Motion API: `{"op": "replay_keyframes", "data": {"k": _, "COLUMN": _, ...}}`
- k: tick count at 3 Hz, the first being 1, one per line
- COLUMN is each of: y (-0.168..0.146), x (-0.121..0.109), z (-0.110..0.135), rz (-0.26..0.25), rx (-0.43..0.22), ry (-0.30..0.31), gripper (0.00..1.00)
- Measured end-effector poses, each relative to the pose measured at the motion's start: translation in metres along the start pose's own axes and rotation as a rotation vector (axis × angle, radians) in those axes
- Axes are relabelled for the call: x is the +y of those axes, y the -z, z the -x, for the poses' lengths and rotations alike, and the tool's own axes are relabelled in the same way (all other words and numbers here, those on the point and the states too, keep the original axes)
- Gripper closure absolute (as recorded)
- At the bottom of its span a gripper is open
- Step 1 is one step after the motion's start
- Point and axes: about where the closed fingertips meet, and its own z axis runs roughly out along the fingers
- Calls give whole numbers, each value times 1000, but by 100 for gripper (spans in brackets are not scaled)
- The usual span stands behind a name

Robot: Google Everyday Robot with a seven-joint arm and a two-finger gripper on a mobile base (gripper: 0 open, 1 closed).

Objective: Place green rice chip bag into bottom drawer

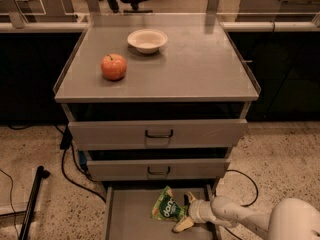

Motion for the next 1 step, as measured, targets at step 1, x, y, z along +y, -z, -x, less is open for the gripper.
{"op": "replay_keyframes", "data": {"k": 1, "y": 0, "x": 0, "z": 0, "rz": 0, "rx": 0, "ry": 0, "gripper": 0}}
